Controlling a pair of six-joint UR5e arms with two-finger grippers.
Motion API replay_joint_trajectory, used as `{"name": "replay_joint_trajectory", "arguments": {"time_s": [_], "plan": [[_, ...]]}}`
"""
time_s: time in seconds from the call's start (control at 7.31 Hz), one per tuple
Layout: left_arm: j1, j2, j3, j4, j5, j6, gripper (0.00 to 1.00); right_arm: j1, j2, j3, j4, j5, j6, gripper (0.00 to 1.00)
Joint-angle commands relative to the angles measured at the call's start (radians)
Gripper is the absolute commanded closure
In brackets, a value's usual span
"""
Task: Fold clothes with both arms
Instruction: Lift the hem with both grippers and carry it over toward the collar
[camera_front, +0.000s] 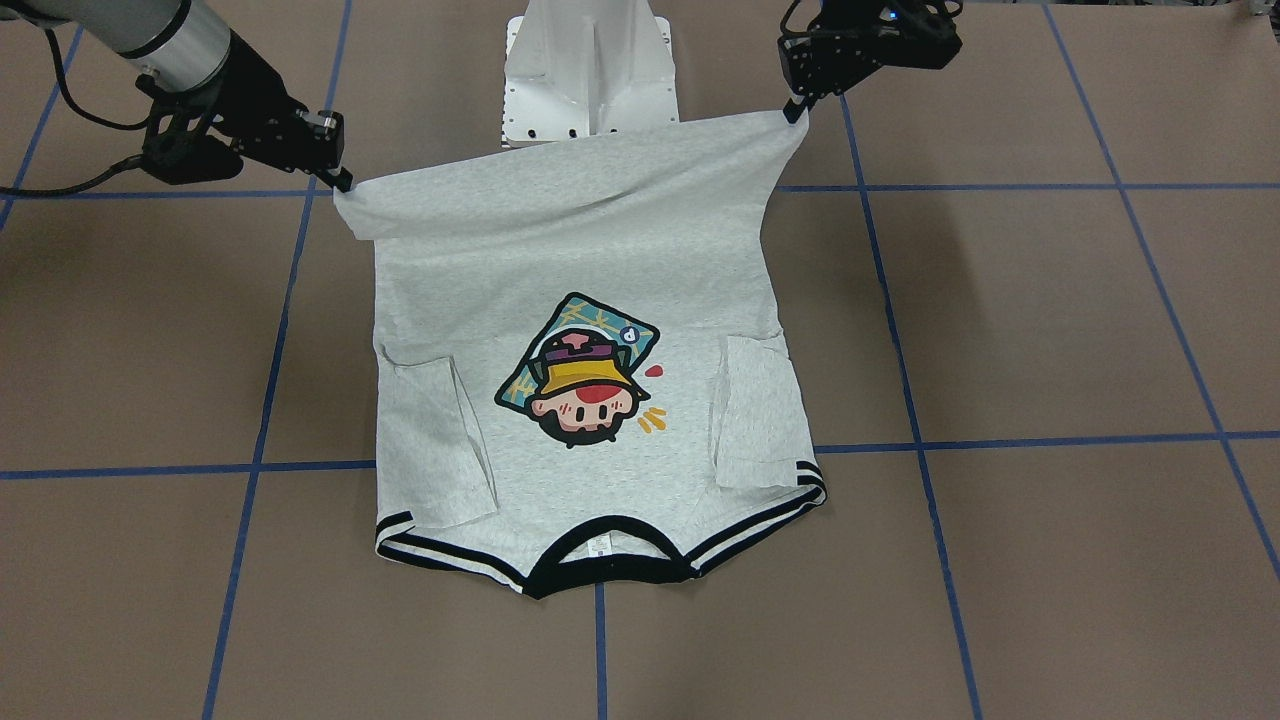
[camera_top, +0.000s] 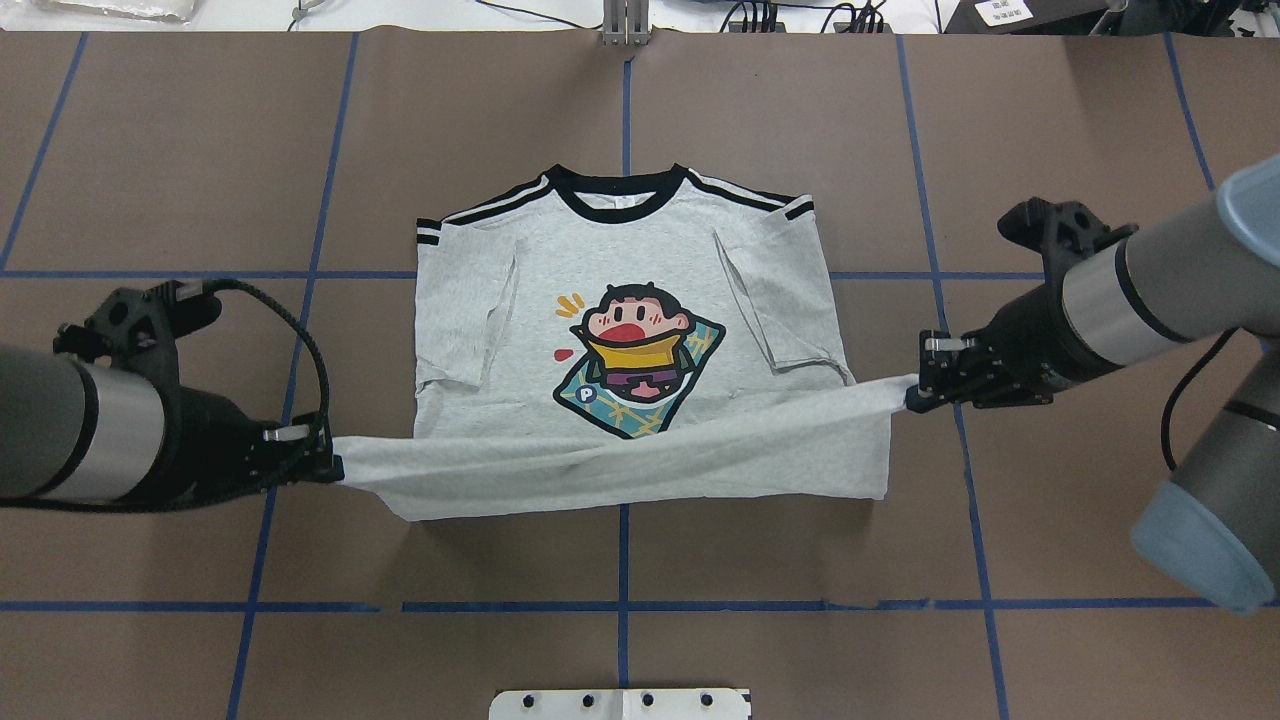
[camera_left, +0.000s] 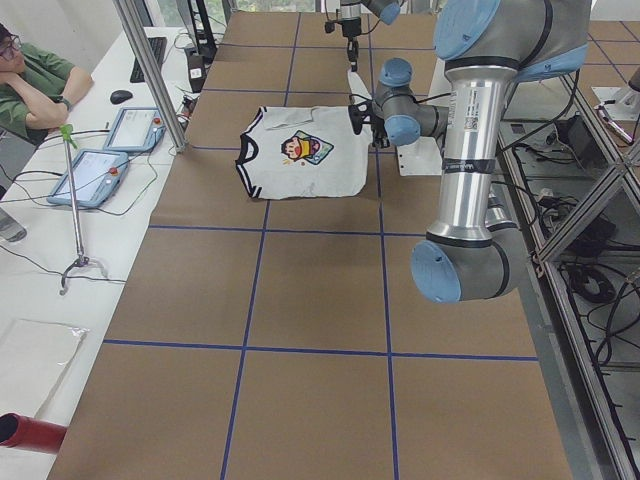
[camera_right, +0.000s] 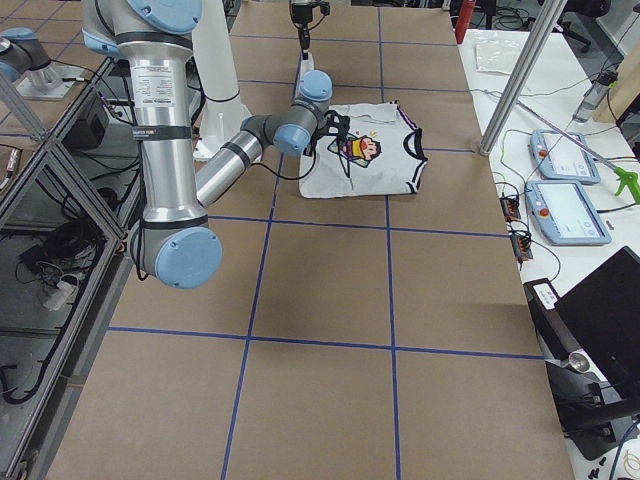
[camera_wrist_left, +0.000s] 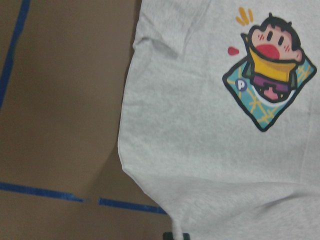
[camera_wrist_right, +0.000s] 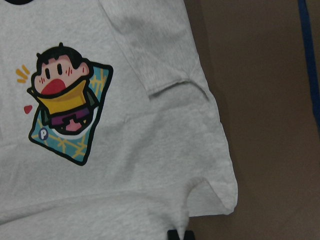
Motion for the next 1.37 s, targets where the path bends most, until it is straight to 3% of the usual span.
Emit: {"name": "replay_joint_trajectory", "arguments": {"time_s": [0.0,0.14,0.55,0.96,1.23], "plan": [[-0.117,-0.138,0.215,0.006,-0.040,0.020,1.00,0.072,0.136,-0.161,-0.001,-0.008,-0.018,1.00],[-0.140,-0.192,0.312,0.000,-0.037,0.022,1.00,0.082,0.196,-0.219,0.000,-0.011,-0.016,1.00],[-0.201,-0.207,0.409,-0.014,-0.032,0.089,1.00,0.095,0.310,-0.373,0.000,-0.057,-0.018,1.00],[-0.218,-0.292,0.581,-0.078,0.000,0.086,1.00,0.124,0.362,-0.473,0.002,-0.063,-0.020,1.00],[-0.232,-0.308,0.640,-0.136,0.000,0.086,1.00,0.135,0.362,-0.485,0.003,-0.063,-0.020,1.00]]}}
